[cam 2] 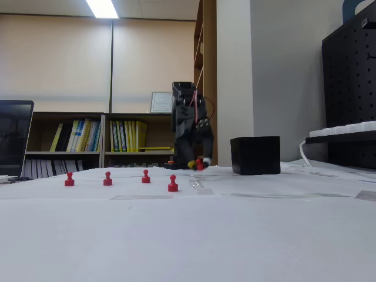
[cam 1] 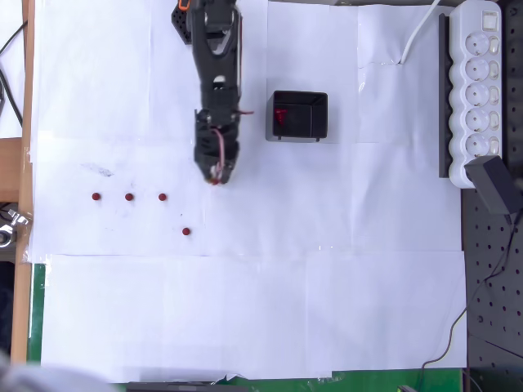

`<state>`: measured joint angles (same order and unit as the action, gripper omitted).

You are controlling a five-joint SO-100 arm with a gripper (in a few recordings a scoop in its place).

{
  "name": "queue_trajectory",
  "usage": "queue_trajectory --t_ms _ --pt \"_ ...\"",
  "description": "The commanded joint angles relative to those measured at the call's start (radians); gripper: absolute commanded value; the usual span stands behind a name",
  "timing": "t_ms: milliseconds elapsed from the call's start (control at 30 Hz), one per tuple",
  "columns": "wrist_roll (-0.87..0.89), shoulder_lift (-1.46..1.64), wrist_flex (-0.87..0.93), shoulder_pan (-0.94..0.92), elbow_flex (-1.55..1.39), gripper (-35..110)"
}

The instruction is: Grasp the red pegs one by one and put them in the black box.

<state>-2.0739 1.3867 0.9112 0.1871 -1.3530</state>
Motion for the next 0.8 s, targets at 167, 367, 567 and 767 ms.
queue_trajectory --t_ms 167,367,567,767 --pt "-0.241 -0.186 0.759 0.394 -0.523 0" --pt "-0.393 -0.126 0.727 0.588 -0.505 0" --pt "-0.416 -0.003 0.517 0.647 -0.385 0" --pt "-0.405 0.094 0.313 0.591 -0.261 0"
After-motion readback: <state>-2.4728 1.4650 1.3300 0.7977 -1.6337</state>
